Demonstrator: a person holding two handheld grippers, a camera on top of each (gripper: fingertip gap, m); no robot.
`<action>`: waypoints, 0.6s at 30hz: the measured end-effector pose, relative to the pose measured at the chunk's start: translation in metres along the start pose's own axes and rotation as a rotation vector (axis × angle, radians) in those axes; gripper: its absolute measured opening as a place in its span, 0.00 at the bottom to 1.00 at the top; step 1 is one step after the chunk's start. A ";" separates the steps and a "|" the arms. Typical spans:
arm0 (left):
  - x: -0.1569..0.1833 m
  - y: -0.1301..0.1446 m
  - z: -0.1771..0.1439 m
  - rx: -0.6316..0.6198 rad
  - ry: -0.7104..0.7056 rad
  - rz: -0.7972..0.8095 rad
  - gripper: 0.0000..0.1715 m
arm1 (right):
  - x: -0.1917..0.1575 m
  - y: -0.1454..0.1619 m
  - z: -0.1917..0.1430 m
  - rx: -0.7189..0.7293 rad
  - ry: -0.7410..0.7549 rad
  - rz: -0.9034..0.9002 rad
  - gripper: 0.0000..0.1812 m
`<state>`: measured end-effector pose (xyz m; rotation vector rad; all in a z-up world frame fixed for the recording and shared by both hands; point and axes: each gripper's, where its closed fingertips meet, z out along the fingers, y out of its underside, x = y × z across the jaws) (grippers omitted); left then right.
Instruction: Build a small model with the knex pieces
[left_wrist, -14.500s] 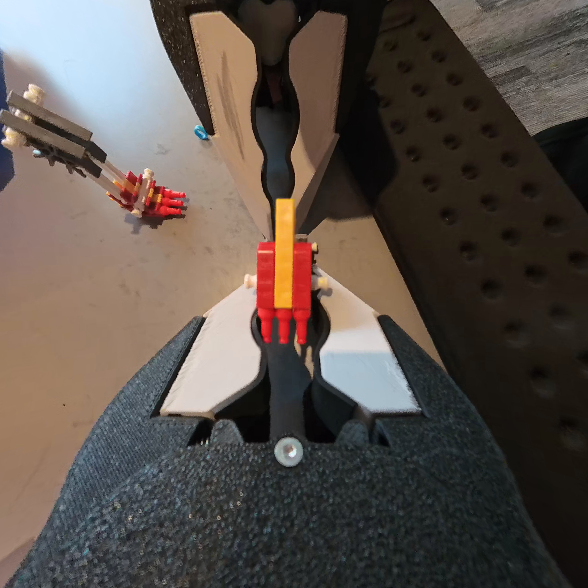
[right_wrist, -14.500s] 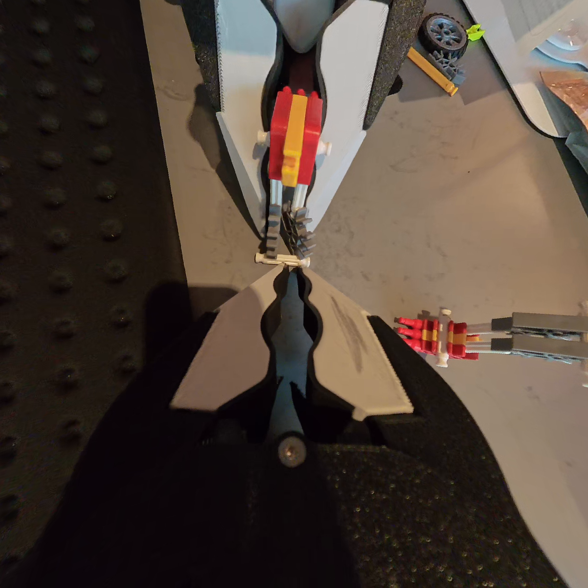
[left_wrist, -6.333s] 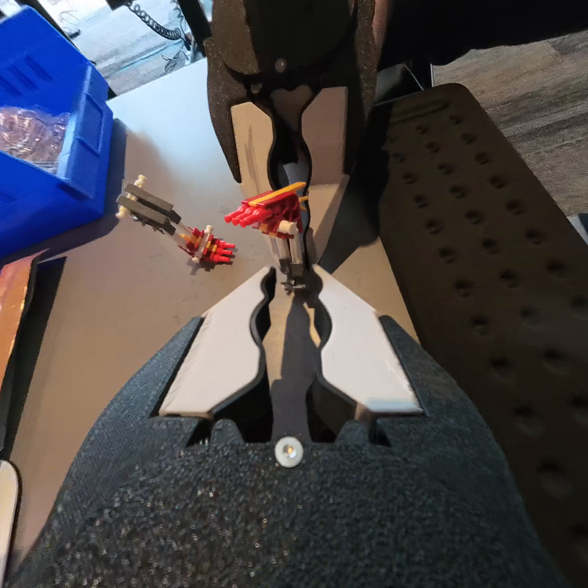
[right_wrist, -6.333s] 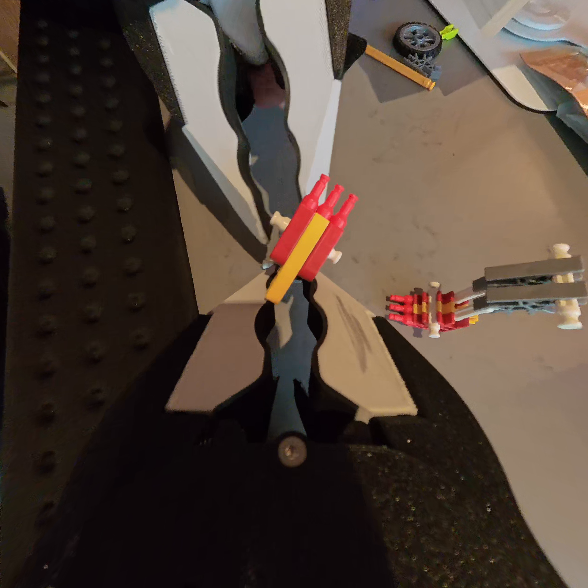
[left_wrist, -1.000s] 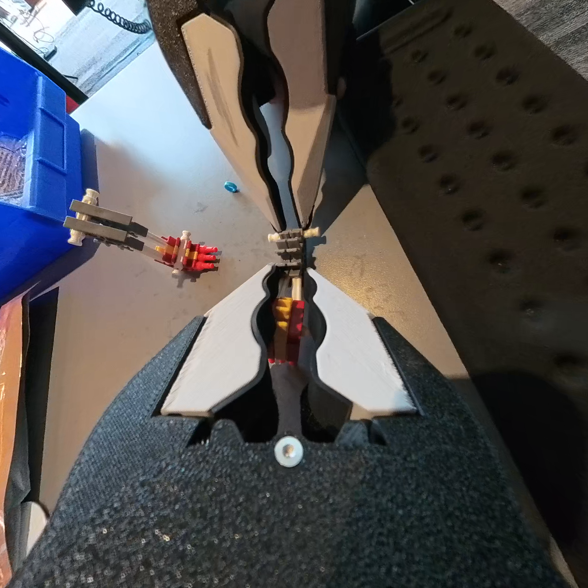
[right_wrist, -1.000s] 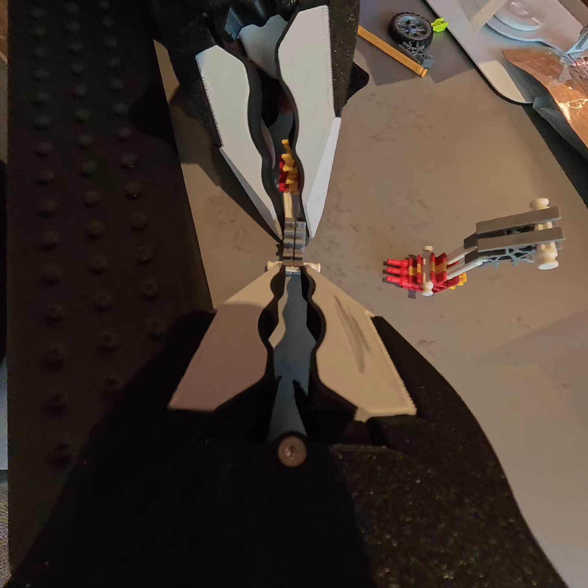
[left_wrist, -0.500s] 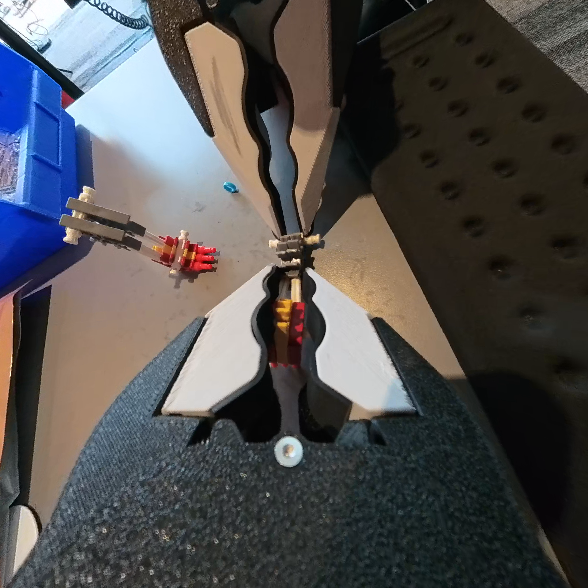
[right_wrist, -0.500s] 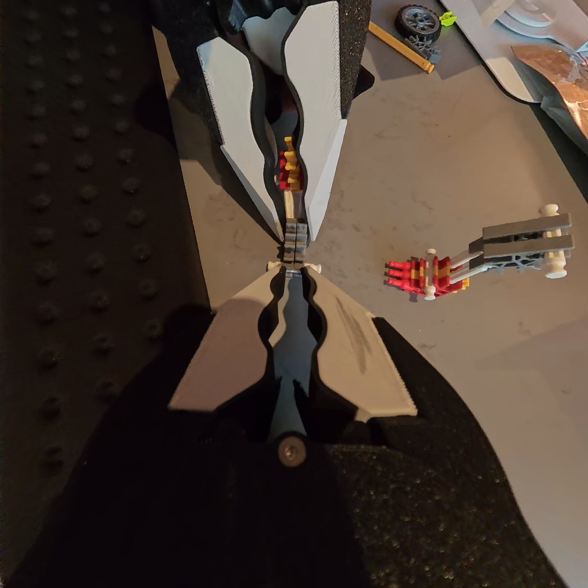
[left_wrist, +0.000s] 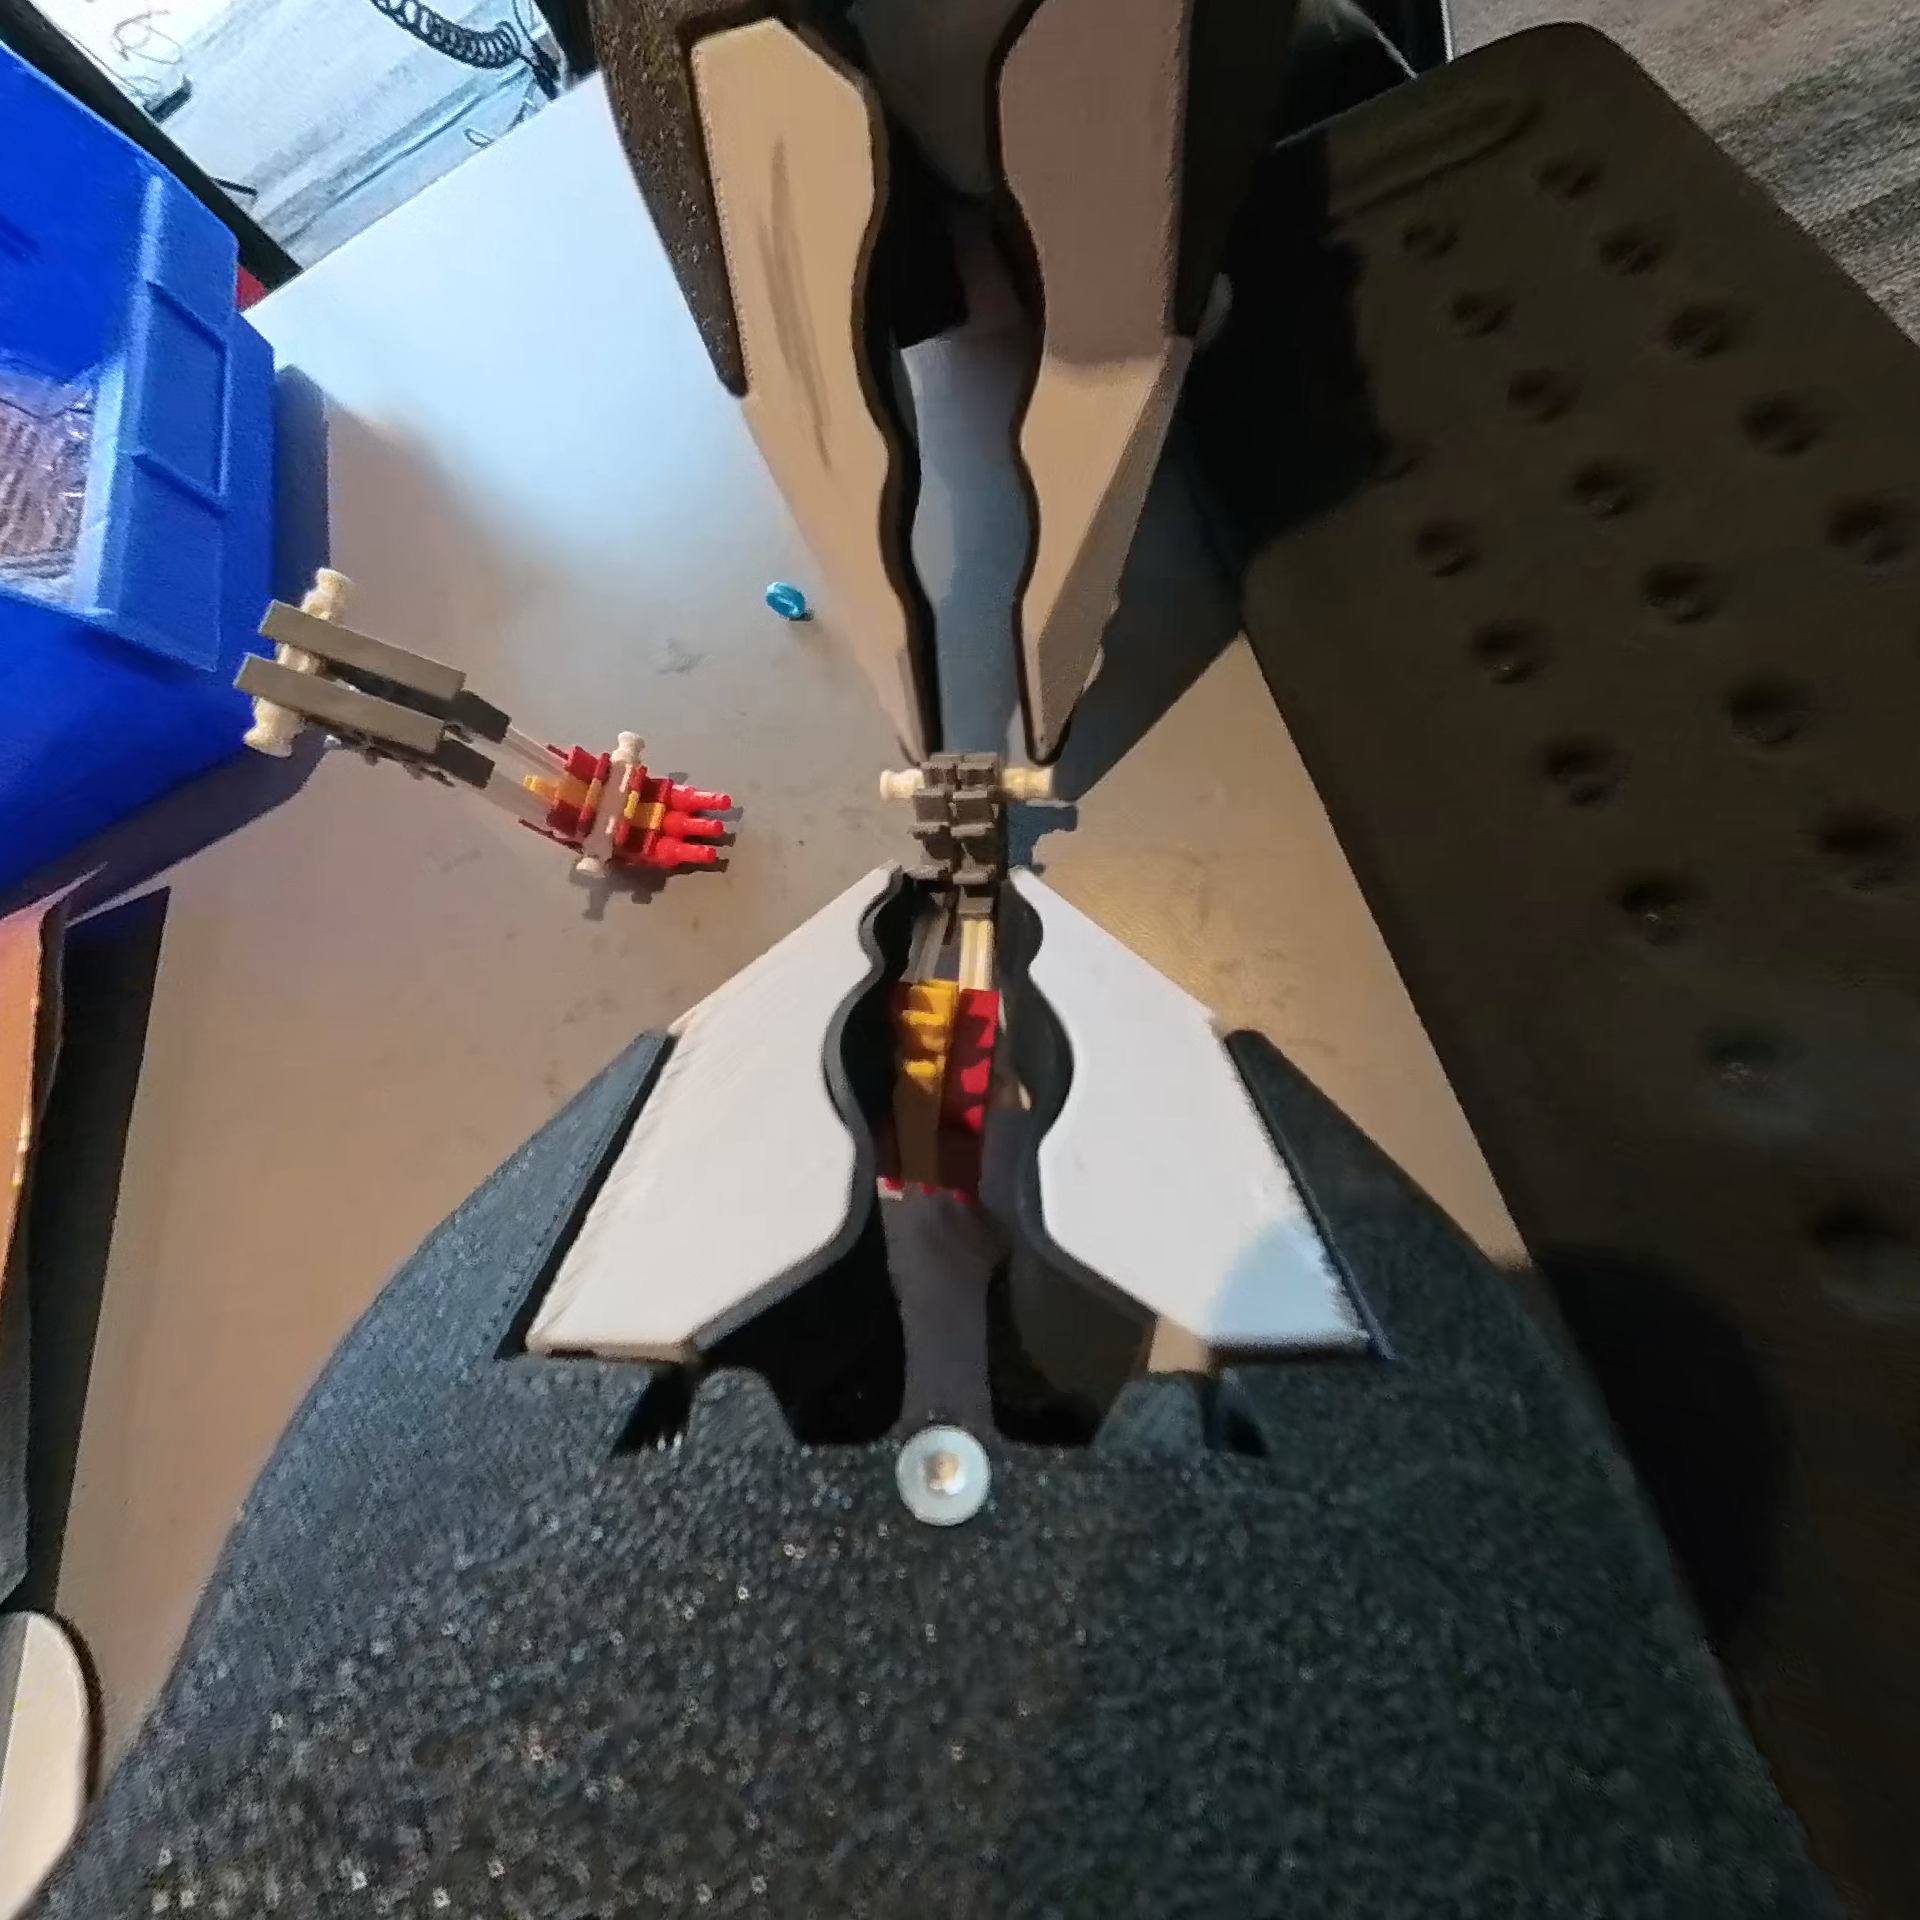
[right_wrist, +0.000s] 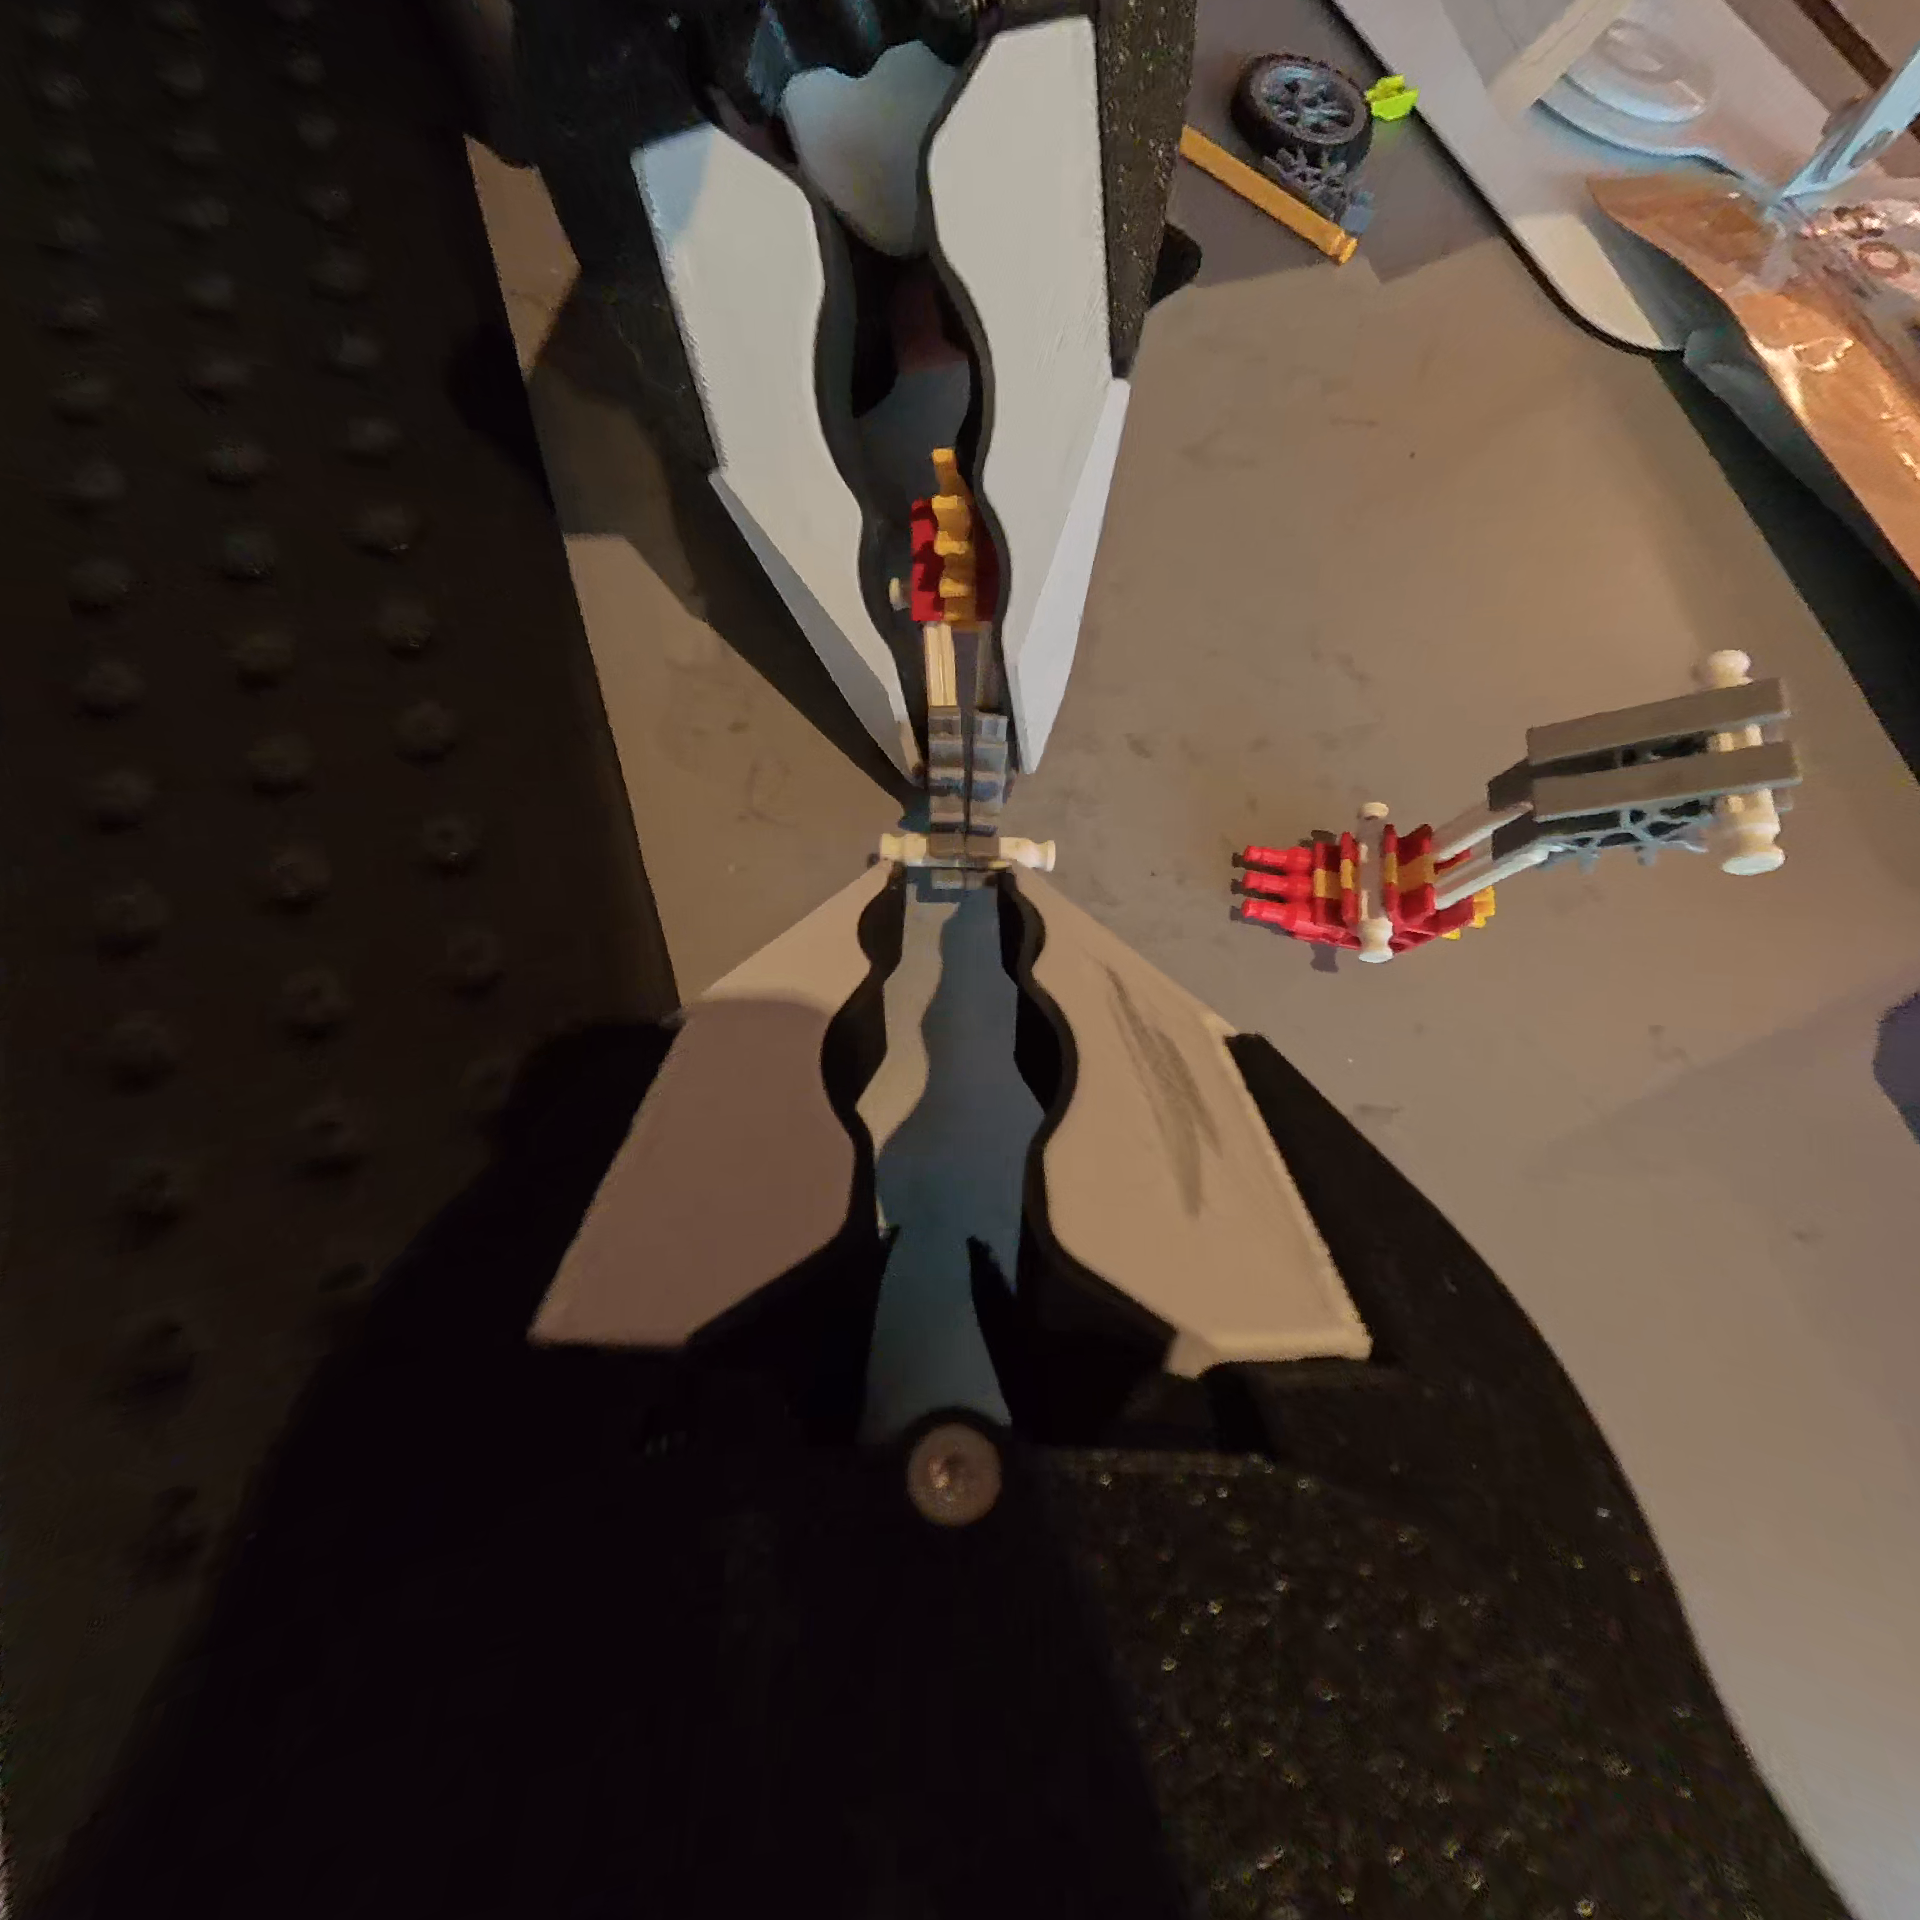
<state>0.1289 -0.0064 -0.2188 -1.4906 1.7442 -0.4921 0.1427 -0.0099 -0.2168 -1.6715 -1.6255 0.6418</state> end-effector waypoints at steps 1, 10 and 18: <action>0.001 -0.002 -0.001 0.012 0.010 -0.017 0.09 | 0.002 0.001 0.001 -0.016 0.018 0.003 0.11; -0.022 -0.029 -0.045 0.062 -0.379 0.278 0.09 | 0.010 -0.037 -0.020 0.151 0.109 0.239 0.14; -0.018 -0.059 -0.086 0.036 -0.719 0.668 0.08 | -0.011 -0.101 -0.031 0.384 0.082 0.321 0.16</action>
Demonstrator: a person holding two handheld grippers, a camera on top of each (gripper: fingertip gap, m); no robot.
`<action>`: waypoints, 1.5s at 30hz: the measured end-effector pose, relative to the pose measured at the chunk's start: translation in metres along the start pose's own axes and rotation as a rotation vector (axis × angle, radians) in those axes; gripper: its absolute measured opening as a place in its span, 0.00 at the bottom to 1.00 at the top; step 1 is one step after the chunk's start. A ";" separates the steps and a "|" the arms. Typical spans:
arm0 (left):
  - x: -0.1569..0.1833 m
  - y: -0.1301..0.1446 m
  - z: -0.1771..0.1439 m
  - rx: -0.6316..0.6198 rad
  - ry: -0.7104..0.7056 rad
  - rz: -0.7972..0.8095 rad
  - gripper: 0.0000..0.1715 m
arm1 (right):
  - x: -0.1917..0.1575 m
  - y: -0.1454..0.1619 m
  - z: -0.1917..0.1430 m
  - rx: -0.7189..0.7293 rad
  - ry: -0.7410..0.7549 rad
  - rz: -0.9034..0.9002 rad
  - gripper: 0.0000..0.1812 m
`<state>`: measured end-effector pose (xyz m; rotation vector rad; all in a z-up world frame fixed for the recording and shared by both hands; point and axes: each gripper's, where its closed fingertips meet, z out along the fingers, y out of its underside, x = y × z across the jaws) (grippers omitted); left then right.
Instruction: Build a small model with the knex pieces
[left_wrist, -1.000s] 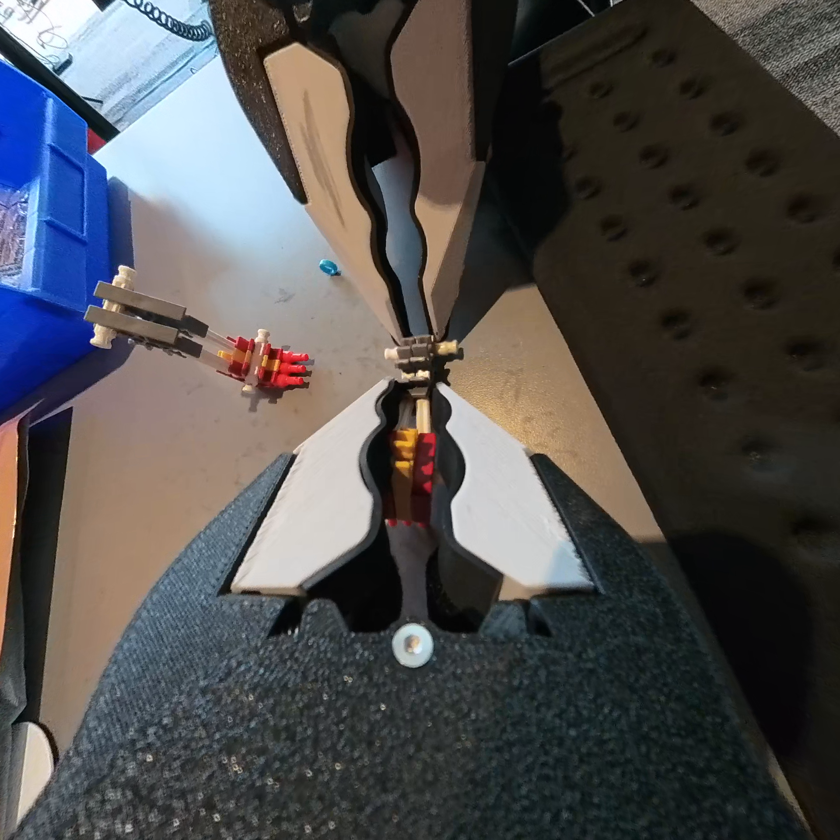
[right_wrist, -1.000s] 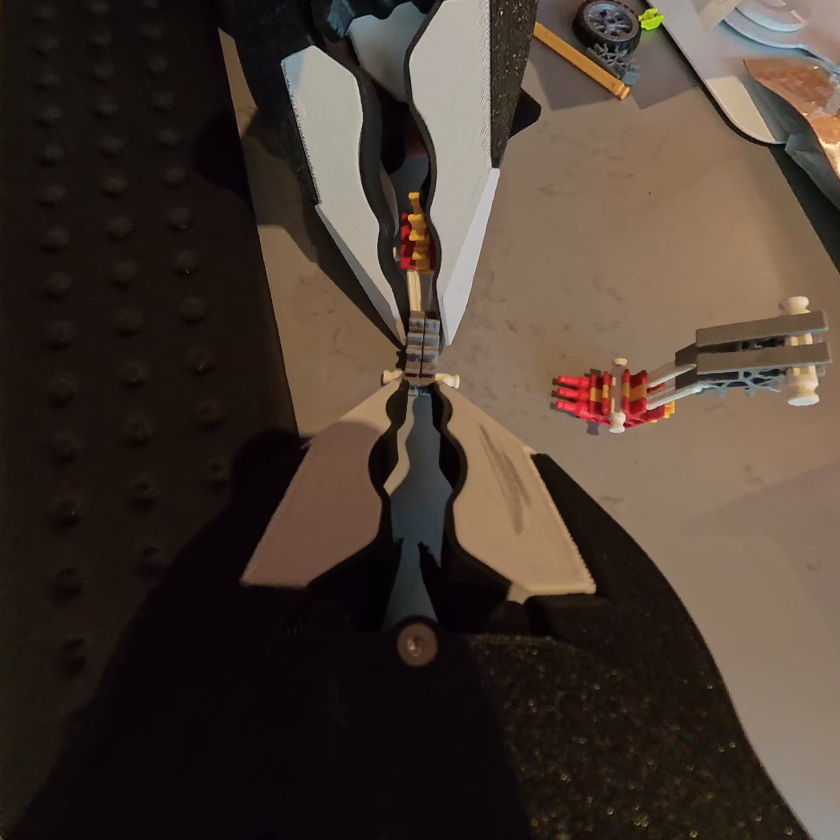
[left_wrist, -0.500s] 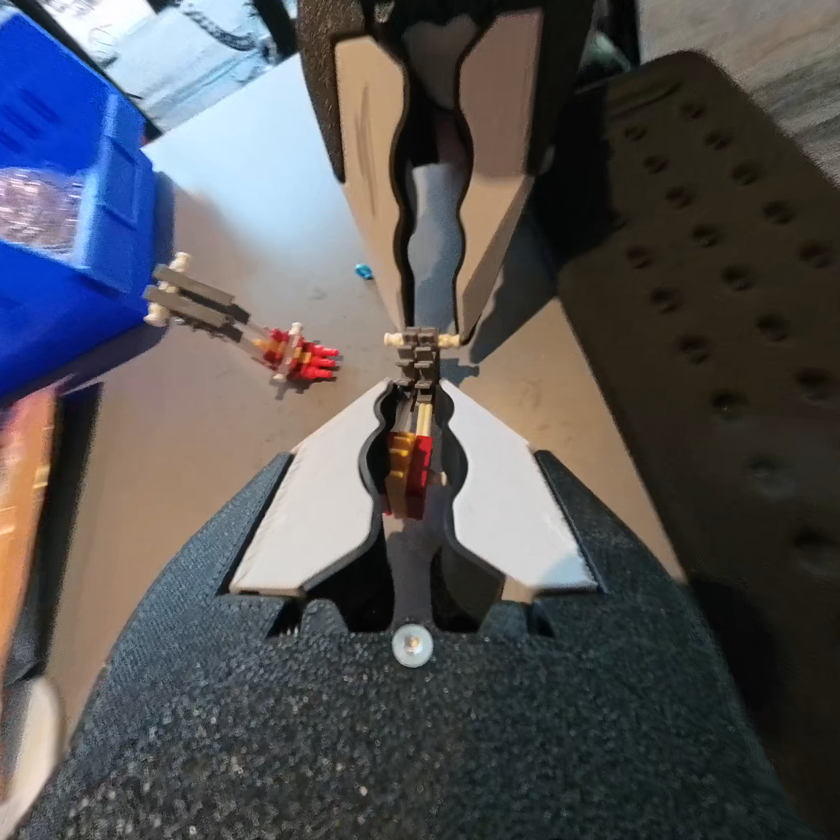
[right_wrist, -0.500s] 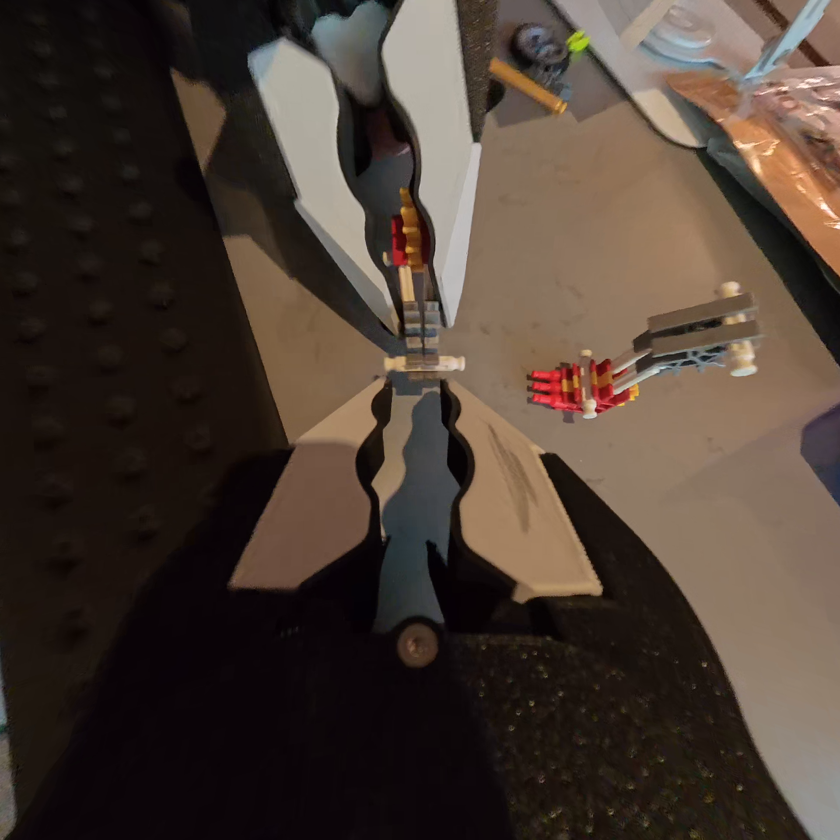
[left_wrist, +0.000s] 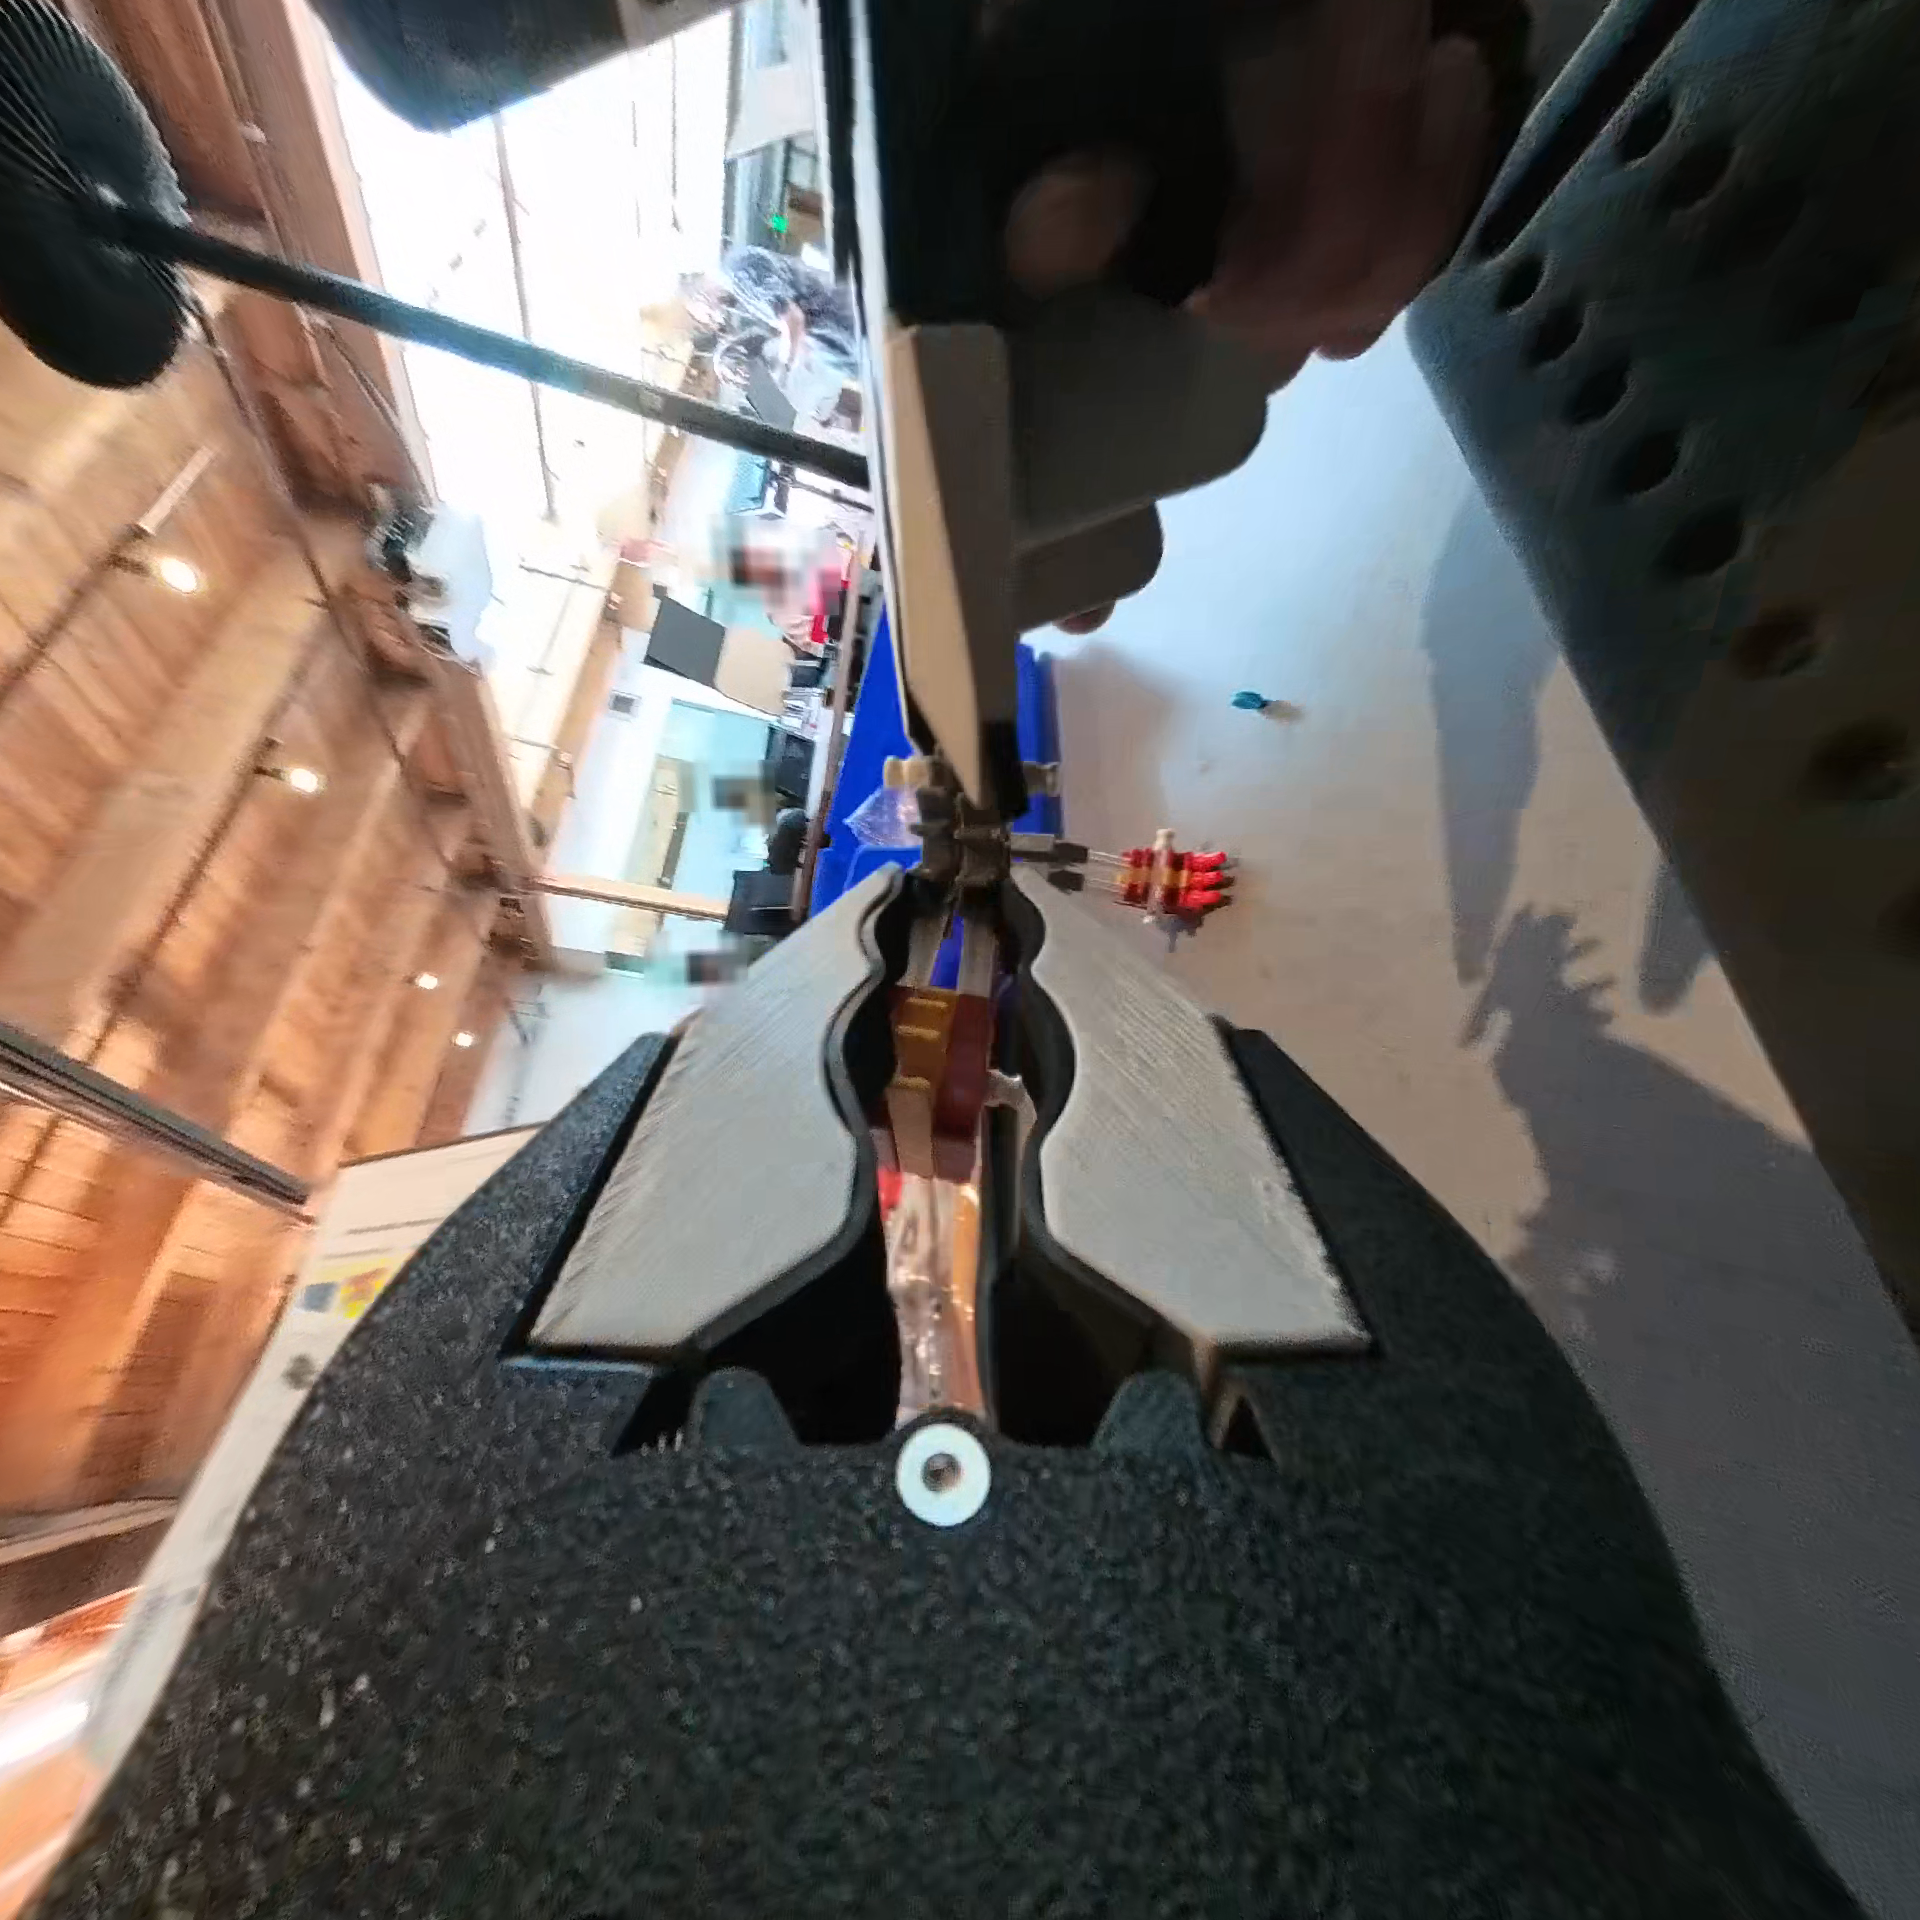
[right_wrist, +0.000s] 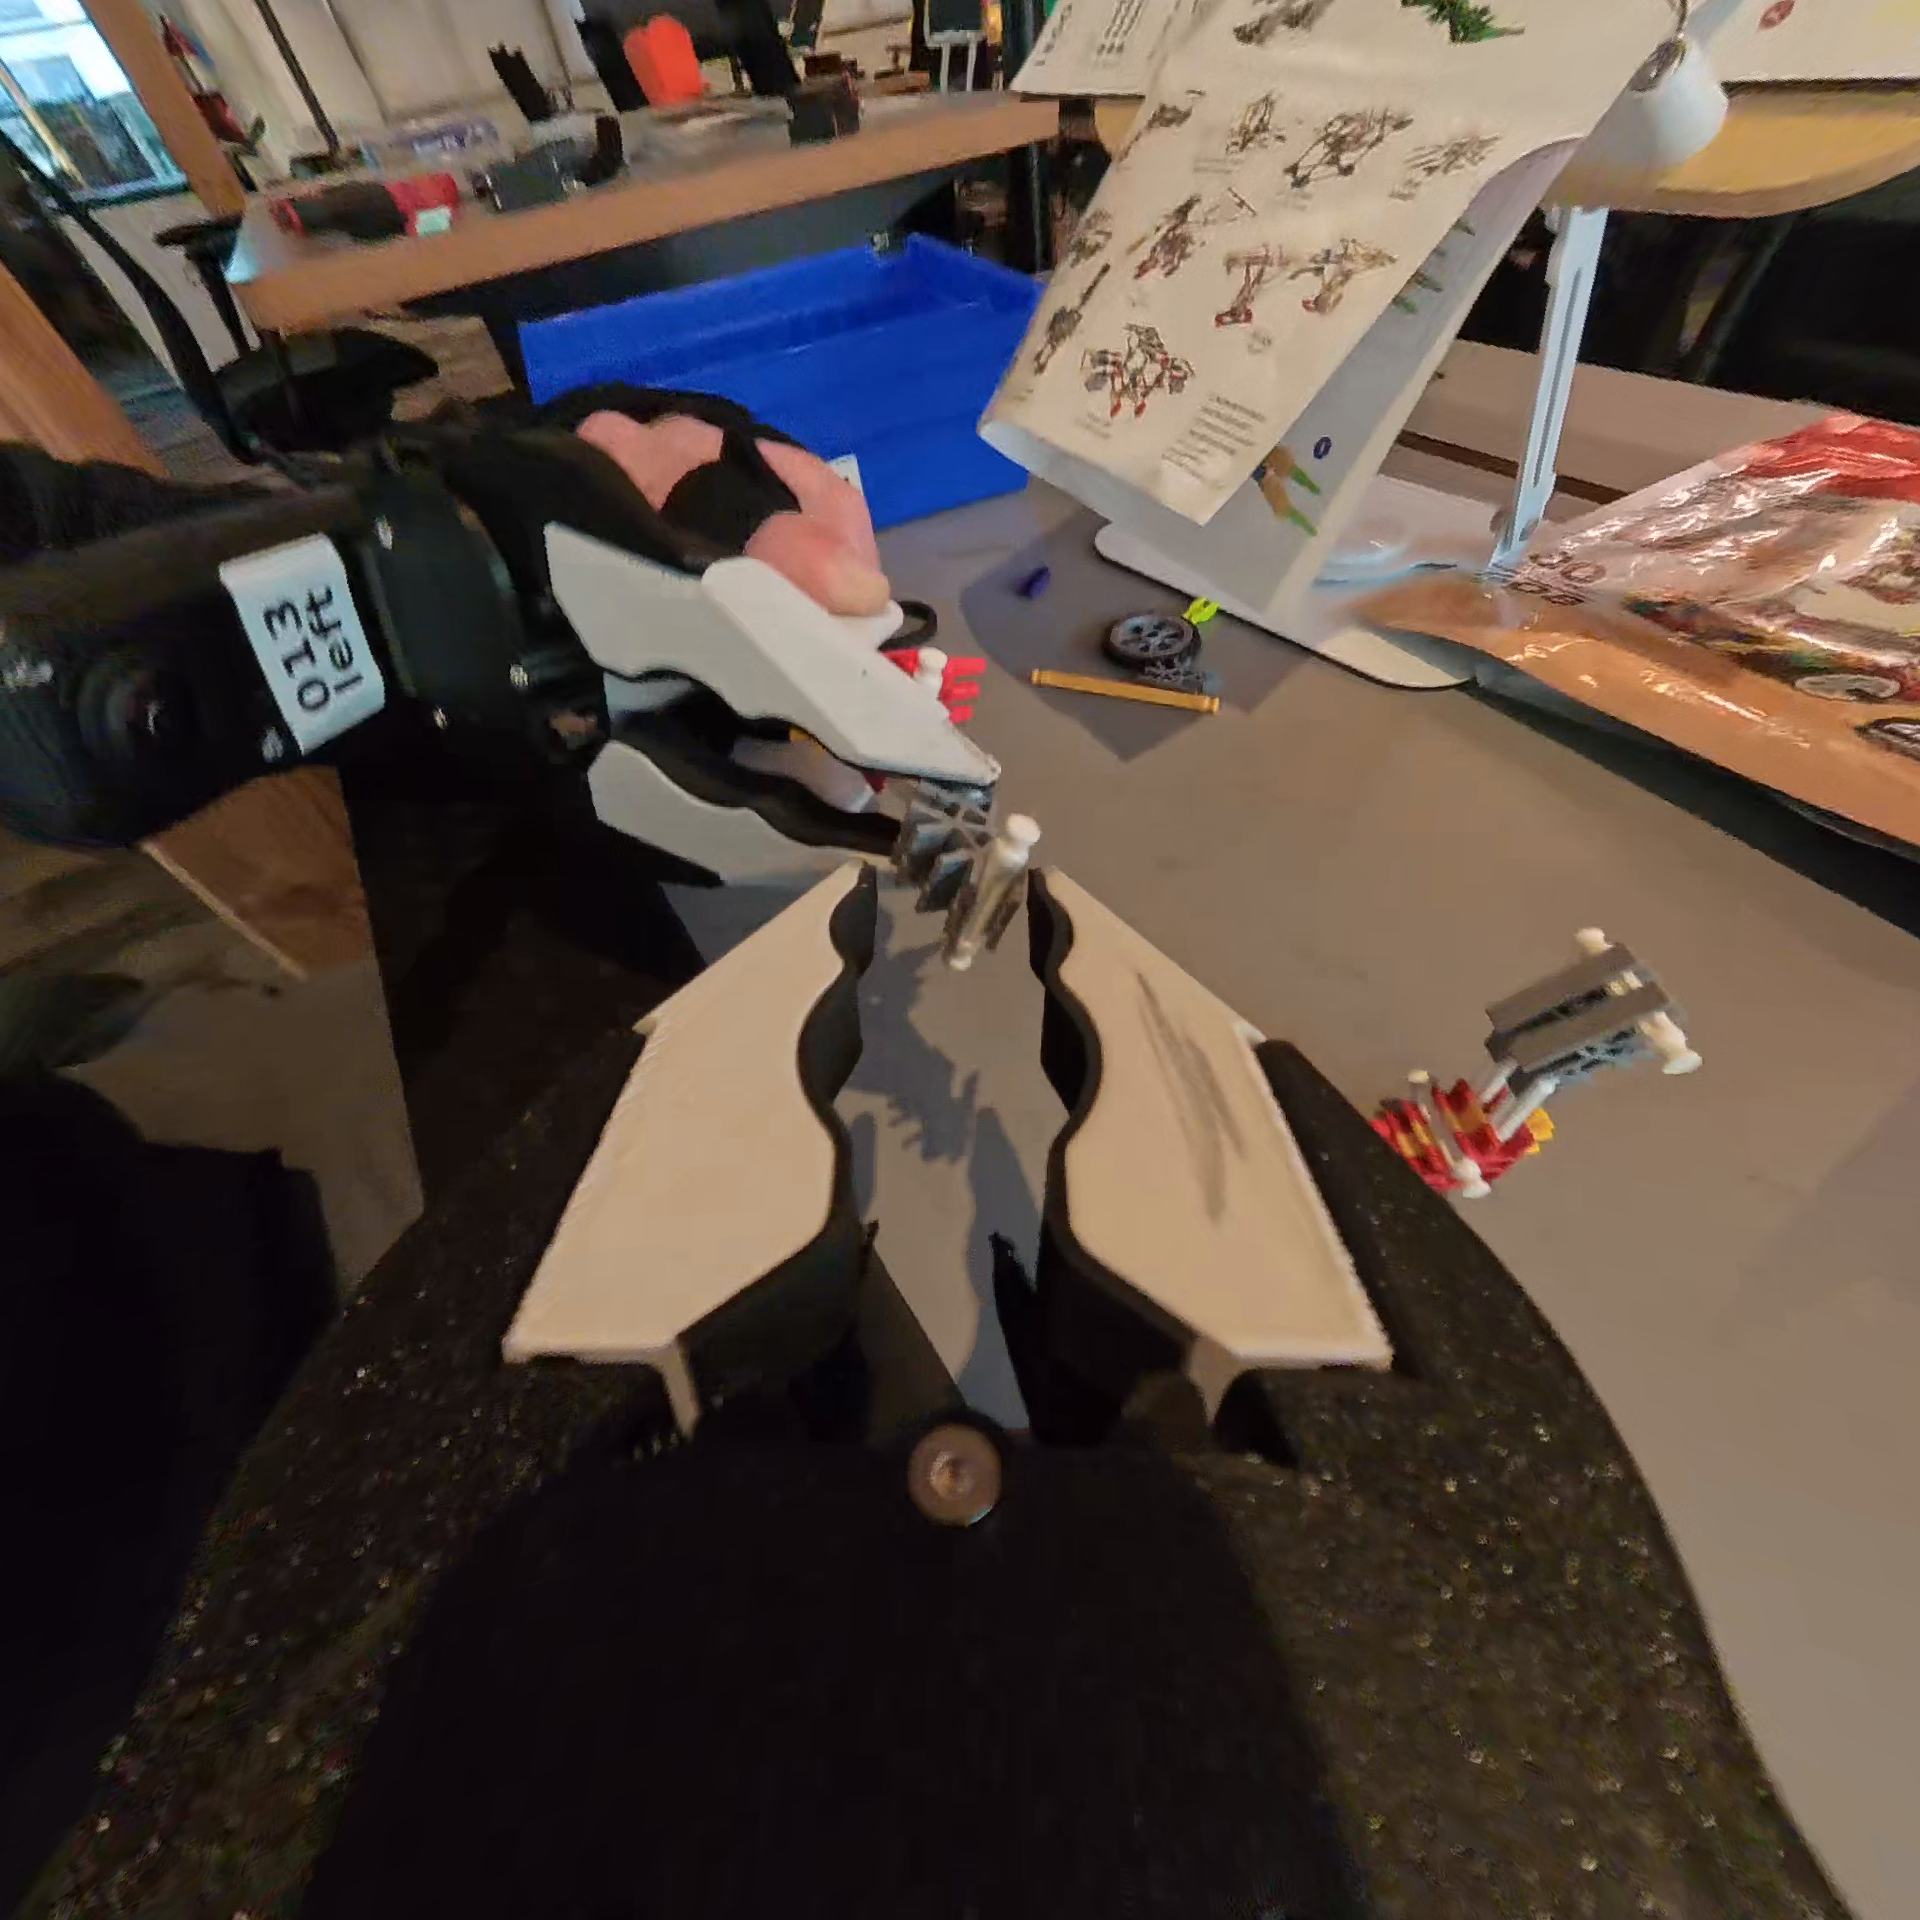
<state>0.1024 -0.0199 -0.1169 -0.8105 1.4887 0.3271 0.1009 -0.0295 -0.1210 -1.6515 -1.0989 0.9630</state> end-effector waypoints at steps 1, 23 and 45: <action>0.000 -0.002 -0.001 0.000 -0.008 0.018 0.09 | -0.001 -0.002 0.002 0.001 0.014 0.009 0.14; 0.021 0.000 -0.021 0.188 0.527 -0.830 0.19 | -0.010 0.012 0.023 -0.439 -0.092 -0.507 0.13; 0.045 0.025 -0.008 0.117 0.502 -0.779 0.12 | 0.014 0.043 0.035 -0.322 -0.042 -0.394 0.02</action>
